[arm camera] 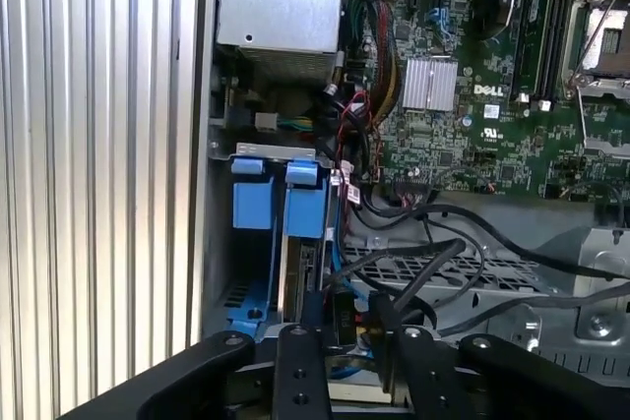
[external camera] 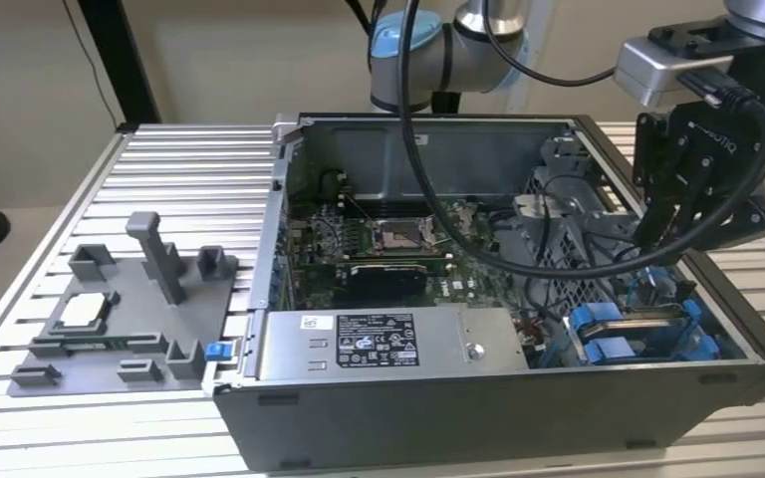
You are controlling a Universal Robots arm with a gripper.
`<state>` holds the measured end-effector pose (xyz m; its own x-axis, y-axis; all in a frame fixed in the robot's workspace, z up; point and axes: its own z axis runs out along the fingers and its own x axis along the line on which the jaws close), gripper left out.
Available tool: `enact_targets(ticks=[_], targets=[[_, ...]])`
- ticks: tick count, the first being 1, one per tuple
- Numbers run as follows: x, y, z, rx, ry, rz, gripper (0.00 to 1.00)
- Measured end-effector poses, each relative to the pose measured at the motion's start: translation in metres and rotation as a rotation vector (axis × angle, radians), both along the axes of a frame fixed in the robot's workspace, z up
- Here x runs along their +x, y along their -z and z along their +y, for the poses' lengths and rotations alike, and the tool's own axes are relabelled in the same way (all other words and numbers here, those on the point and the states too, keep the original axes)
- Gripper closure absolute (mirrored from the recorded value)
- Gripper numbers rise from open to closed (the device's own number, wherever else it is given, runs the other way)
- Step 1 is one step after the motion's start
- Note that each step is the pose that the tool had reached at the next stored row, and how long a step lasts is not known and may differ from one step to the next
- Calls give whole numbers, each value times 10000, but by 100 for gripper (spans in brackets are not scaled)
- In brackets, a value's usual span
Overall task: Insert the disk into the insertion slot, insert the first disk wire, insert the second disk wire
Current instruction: 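Insert the first disk wire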
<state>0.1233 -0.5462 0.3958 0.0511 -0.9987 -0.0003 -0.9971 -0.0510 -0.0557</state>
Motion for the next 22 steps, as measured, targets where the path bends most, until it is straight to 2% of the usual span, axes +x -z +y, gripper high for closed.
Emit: enact_targets(ticks=[18, 22], targets=[[-1, 17, -6, 26, 1, 3, 100], [21, 18, -20, 26, 2, 15, 100]])
